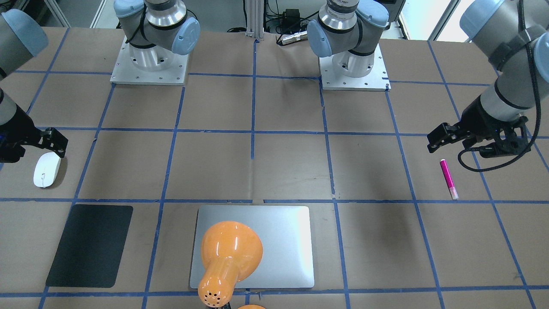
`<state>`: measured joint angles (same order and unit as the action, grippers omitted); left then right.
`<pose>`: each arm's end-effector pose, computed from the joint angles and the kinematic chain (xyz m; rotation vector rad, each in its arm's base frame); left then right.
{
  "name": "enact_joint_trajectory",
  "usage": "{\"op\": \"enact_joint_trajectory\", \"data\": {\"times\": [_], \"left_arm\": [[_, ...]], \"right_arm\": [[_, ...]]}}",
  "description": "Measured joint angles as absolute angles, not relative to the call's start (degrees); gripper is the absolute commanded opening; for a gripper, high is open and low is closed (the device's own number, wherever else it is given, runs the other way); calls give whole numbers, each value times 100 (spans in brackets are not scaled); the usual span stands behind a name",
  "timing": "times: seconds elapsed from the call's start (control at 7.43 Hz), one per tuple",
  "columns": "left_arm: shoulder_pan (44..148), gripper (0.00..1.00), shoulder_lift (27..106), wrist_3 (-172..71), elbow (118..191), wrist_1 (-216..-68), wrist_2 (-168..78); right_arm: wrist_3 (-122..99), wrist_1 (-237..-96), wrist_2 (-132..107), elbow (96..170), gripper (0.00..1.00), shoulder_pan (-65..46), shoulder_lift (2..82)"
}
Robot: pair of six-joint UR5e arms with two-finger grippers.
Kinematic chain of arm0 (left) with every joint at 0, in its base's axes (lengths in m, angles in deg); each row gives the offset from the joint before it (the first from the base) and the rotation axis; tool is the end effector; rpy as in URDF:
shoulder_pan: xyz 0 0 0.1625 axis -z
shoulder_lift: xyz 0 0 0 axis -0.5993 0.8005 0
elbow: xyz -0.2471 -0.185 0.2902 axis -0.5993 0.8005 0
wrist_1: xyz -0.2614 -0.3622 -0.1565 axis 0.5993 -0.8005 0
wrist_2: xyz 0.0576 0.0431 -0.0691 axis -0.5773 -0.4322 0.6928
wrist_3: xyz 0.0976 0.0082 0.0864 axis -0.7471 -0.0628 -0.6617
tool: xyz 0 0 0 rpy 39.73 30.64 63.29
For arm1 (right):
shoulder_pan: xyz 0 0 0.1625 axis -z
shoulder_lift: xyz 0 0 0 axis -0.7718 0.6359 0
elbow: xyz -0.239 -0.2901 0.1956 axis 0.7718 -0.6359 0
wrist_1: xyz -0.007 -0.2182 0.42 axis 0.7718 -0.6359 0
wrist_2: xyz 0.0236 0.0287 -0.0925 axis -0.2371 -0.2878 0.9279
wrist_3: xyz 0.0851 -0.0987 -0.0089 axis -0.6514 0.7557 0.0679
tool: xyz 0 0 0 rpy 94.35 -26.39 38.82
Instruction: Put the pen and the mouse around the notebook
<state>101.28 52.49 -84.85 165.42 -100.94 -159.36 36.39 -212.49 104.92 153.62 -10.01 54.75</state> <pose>0.1305 -0.5675 0.3106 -0.1609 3.1092 0.0967 -0.1629 -0.5387 0.2196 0.0521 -3.0594 -0.0203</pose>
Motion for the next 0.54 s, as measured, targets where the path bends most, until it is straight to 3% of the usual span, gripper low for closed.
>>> {"op": "enact_joint_trajectory", "data": {"times": [0.54], "left_arm": [[9377, 100, 5999, -9626, 17054, -8427, -16052]], "right_arm": [[4339, -22223, 10517, 15756, 100, -515, 4714]]}}
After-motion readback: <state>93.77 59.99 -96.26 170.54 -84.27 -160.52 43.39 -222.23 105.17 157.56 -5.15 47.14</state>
